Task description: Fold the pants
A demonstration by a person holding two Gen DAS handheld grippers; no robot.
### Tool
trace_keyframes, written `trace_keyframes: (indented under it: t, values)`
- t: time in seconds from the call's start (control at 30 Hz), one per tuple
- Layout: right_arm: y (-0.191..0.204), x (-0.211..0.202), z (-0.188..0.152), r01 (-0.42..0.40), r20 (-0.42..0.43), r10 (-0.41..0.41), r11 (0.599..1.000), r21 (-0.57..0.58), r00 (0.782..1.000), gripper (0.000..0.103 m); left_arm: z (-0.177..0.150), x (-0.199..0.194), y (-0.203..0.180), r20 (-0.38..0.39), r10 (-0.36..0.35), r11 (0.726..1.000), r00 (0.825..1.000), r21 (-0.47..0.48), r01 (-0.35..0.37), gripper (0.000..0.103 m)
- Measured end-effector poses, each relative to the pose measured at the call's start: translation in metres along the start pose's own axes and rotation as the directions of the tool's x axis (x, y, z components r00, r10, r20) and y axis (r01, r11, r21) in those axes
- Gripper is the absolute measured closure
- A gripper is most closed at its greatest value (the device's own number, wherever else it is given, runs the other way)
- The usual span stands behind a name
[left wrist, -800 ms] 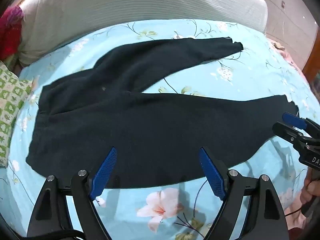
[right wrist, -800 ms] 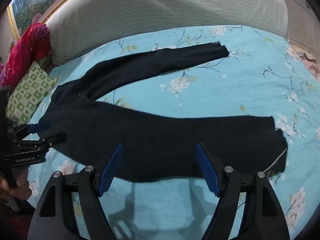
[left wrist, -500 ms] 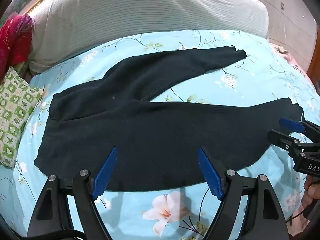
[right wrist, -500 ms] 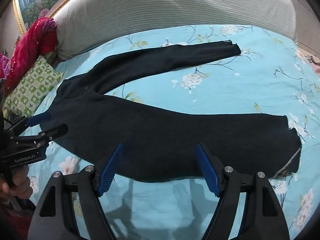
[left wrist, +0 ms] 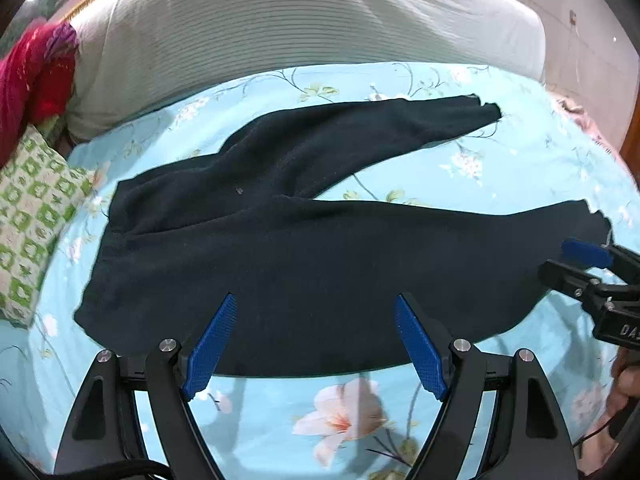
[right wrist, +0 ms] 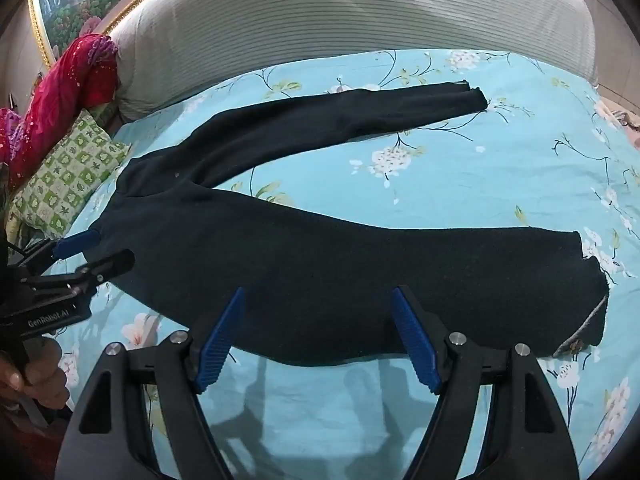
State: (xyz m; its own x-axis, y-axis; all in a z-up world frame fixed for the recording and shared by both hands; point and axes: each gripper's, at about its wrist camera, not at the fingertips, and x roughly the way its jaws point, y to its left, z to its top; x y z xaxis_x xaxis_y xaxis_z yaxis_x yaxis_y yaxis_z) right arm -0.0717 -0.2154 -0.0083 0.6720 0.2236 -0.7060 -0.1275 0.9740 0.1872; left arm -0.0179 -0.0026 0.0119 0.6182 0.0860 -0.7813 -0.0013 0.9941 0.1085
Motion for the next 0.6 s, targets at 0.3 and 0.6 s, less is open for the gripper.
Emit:
trace_keyframes:
  t: [0.3,0.6]
  values:
    - [0.003,0.001,0.002,-0.025,-0.008,0.026,1.000,0.009,1.000,0.027,-0.002,0.006,0.010,-0.026,-0.039,0.999,0.999,-0.031,0.038,0.022]
    - [0.001,0.003,0.004,-0.026,-0.028,0.027,1.000,0.013,0.999,0.027,-0.005,0.008,0.012,-0.026,-0.036,0.999,0.999,-0.040,0.035,0.018]
